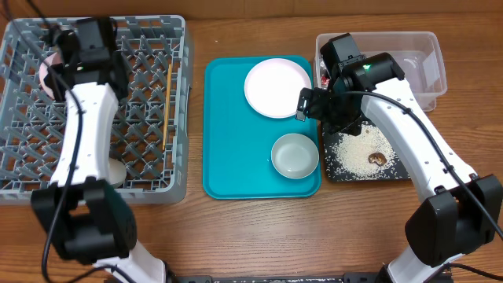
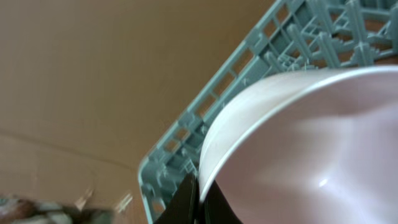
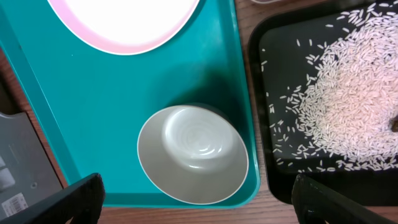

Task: Sort waste into correct bins and load items into the dishwasher
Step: 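Carry the pink bowl into the dish rack and set it on edge, then return the left gripper to the tray and grasp the grey-green bowl, then carry the grey-green bowl into the dish rack and set it down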

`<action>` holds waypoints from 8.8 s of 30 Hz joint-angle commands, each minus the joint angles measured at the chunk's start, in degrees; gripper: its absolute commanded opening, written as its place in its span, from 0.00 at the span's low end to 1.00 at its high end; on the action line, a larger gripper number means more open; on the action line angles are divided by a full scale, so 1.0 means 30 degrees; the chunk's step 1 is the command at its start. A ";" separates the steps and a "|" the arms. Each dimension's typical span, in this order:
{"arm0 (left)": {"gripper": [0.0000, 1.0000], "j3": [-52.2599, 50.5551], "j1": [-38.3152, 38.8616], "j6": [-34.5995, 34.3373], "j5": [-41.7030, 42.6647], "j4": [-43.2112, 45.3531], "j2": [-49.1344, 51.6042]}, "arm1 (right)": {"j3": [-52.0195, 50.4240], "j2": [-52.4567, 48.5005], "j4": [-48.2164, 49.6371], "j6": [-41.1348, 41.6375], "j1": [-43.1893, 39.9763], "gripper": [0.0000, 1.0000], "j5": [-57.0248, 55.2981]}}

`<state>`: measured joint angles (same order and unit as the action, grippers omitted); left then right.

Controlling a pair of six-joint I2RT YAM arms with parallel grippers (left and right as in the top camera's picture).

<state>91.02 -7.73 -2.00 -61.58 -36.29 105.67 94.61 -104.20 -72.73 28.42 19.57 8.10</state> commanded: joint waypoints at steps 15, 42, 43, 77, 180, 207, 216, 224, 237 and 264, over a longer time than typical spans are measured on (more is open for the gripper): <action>0.04 0.0000 0.1574 0.4874 -0.2667 0.3774 0.3570 | 0.0087 0.0087 0.0699 -0.0117 0.0022 0.98 -0.0189; 0.04 -0.0007 0.1610 0.4583 -0.3650 0.2878 0.4073 | 0.0087 0.0087 0.0707 -0.0117 0.0022 0.98 -0.0182; 0.04 -0.0007 0.1610 0.4575 -0.3570 0.2856 0.4073 | 0.0087 0.0087 0.0707 -0.0117 0.0022 0.98 -0.0182; 0.47 -0.0291 0.4721 0.2645 -0.0612 0.0590 0.4087 | 0.0087 0.0080 0.0430 -0.0117 0.0022 0.97 -0.0182; 0.04 0.6462 0.6980 -0.7898 0.3162 -1.4506 -0.1887 | 0.0087 0.0087 -0.2098 -0.2055 -0.6426 1.00 0.1326; 0.04 0.3956 -0.3322 0.0328 0.0605 -0.3220 0.1639 | 0.0087 0.0087 -0.1566 -0.1974 -0.6426 1.00 0.1413; 0.04 0.3956 -0.3279 0.3308 -0.1836 0.0335 0.5246 | 0.0087 0.0087 -0.1290 -0.1974 -0.6426 1.00 0.1552; 0.04 0.3956 -0.2871 0.3300 -0.1821 0.0568 0.6244 | 0.0087 0.0087 -0.1282 -0.1974 -0.6426 1.00 0.1552; 0.04 0.3956 -0.1734 0.3257 -0.1843 0.0590 0.6244 | 0.0087 0.0087 -0.1282 -0.1974 -0.6426 1.00 0.1552; 0.04 0.3694 -0.2164 0.3577 -0.4306 -0.0787 0.6244 | 0.0087 0.0087 -0.1217 -0.1989 -0.6426 1.00 0.1545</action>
<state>102.87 -14.00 11.00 -73.23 -38.87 123.31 94.61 -104.20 -76.58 22.46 0.14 12.27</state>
